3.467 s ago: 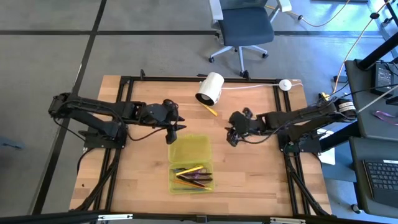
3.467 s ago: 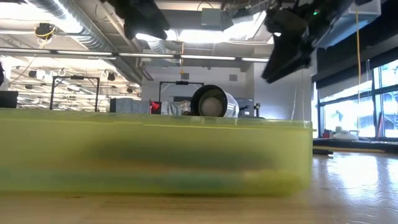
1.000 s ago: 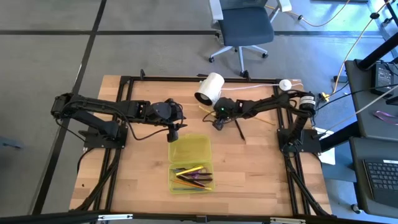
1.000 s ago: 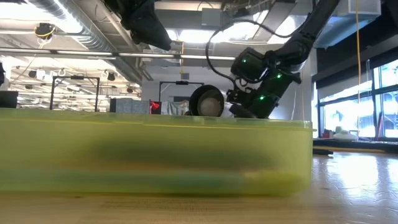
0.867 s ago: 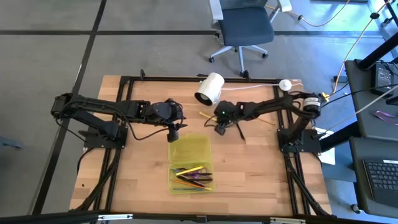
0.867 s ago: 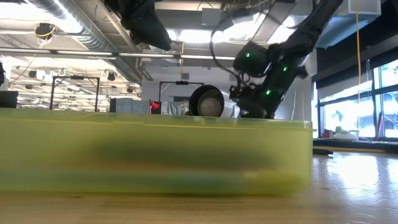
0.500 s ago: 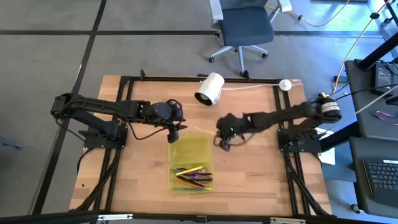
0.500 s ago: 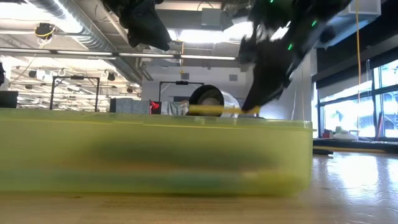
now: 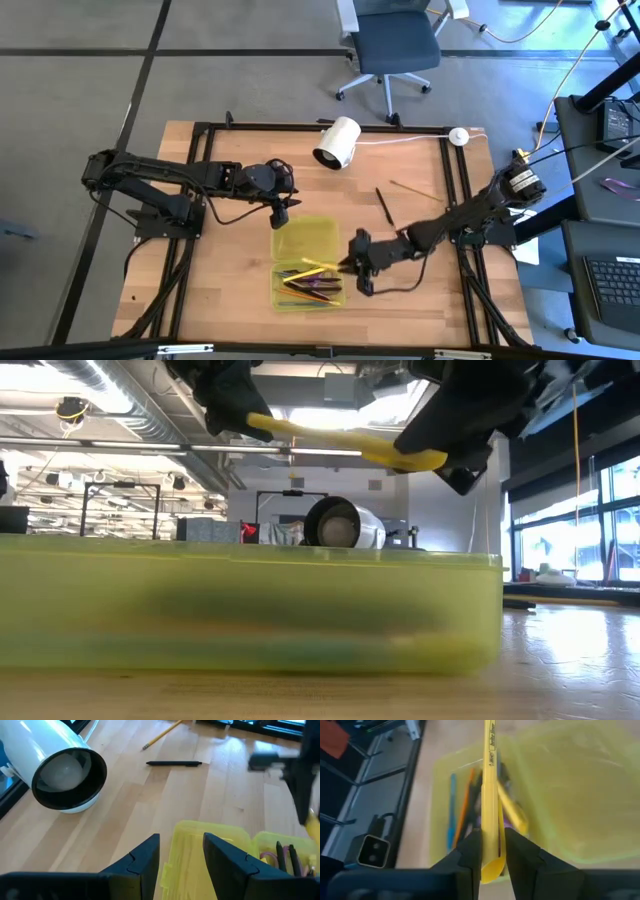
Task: Pick & place school supplies into a supply box
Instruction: Put the yellow pen into the yellow supply box
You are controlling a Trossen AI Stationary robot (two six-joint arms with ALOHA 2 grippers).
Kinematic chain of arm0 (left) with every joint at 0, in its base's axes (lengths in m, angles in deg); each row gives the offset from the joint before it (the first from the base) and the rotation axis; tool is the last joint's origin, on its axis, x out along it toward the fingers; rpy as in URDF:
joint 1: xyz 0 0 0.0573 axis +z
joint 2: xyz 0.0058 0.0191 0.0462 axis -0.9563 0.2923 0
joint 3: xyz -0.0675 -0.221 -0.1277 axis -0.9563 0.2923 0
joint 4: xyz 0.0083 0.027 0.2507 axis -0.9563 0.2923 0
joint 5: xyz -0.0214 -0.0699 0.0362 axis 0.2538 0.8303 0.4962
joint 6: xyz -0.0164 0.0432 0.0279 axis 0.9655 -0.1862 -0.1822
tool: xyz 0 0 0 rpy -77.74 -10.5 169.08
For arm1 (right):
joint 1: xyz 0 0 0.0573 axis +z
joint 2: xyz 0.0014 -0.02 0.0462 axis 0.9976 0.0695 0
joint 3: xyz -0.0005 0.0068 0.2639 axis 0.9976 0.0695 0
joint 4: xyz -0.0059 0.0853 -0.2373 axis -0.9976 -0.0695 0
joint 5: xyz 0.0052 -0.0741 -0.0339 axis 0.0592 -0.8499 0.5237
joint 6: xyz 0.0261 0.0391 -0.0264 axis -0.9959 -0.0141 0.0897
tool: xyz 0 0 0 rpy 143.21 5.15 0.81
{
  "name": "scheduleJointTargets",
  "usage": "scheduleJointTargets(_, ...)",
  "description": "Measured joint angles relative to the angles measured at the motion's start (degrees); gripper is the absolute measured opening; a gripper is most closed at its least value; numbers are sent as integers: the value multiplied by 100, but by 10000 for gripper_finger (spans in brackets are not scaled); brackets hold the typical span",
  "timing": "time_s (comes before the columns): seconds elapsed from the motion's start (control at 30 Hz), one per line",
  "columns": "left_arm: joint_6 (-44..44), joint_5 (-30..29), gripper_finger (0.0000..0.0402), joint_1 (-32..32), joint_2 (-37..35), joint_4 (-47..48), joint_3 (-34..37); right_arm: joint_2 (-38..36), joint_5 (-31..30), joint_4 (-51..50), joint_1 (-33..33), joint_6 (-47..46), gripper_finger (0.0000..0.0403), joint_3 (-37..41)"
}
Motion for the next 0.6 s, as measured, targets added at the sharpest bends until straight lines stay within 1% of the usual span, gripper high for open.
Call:
scheduleJointTargets(0.17,274,-4,143,0,0,-11,0,512,-28,736,225,-19,78,-87)
scheduleJointTargets(0.3,554,-2,143,0,0,-13,0,1051,-23,792,306,152,78,-518)
scheduleJointTargets(0.4,671,0,143,0,0,-13,0,1443,-20,546,346,312,78,-900)
scheduleJointTargets(0.6,673,15,143,-11,-2,26,0,1915,-20,-570,348,321,78,-1446)
